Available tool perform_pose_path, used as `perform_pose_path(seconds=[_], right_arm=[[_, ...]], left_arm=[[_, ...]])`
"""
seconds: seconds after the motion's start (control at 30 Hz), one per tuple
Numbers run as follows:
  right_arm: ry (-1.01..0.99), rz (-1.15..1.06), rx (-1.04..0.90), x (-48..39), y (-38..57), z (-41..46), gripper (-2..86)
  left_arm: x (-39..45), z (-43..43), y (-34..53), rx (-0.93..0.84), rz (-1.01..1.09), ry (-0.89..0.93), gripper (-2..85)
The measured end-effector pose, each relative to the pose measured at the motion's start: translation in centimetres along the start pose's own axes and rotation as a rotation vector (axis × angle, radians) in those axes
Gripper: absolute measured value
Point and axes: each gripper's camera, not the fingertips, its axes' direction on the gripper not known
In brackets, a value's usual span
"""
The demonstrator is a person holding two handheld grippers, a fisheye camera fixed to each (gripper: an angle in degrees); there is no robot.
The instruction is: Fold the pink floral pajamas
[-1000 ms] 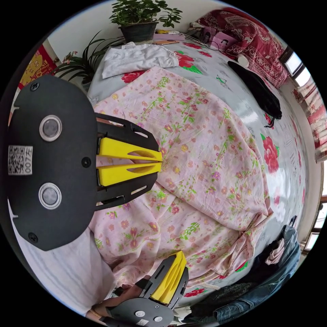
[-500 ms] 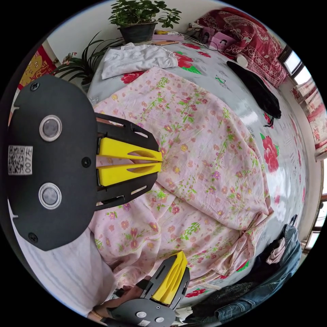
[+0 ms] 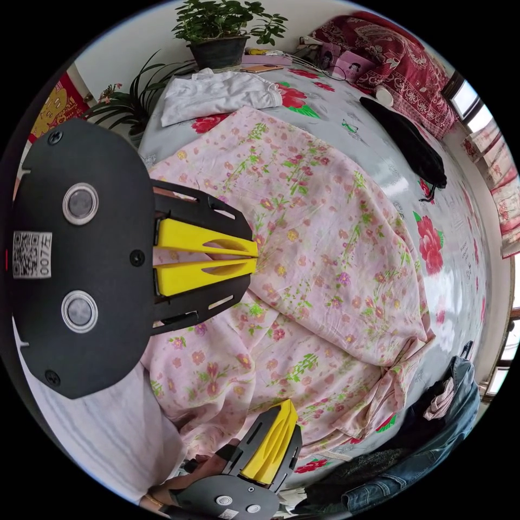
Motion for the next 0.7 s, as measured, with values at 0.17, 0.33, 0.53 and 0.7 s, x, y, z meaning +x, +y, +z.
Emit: perform_pose_path(seconds=[0.17,0.33,0.53,0.7], right_arm=[[-0.001,0.001,0.002,-0.01,-0.08,0.04,-0.3],[-0.003,0.003,0.005,0.01,-0.14,0.08,-0.3],[-0.004,0.005,0.007,-0.01,-0.24,0.10,-0.3],[-0.006,0.008,0.006,-0.02,-0.41,0.11,-0.3]], left_arm=[[0.09,0.00,-0.05,0.001,-0.001,0.001,-1.0],[0.22,-0.03,-0.11,0.002,-0.002,0.001,-1.0],[0.36,-0.09,-0.21,0.003,-0.001,0.001,-1.0],[0.43,-0.16,-0.31,0.002,-0.002,0.002,-1.0]])
